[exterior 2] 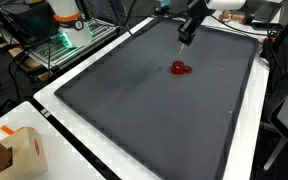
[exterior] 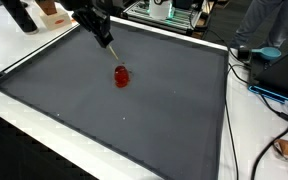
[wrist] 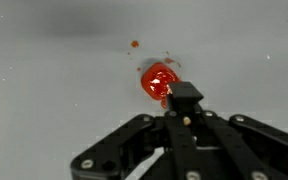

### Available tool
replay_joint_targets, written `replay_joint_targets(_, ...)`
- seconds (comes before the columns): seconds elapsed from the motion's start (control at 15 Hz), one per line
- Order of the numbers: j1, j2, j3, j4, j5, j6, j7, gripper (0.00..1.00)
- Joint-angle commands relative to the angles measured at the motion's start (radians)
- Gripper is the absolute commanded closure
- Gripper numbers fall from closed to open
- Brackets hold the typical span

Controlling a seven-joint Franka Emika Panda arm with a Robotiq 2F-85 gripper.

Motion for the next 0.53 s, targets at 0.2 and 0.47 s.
replay_joint_targets(0.2, 0.078, -0.008, -0.031, 0.001, -0.198, -0.018, 0.144, 0.97)
replay_joint_targets(0.47, 0.096, -0.005, -0.030, 0.014, -0.253, -0.045, 0.178, 0.97)
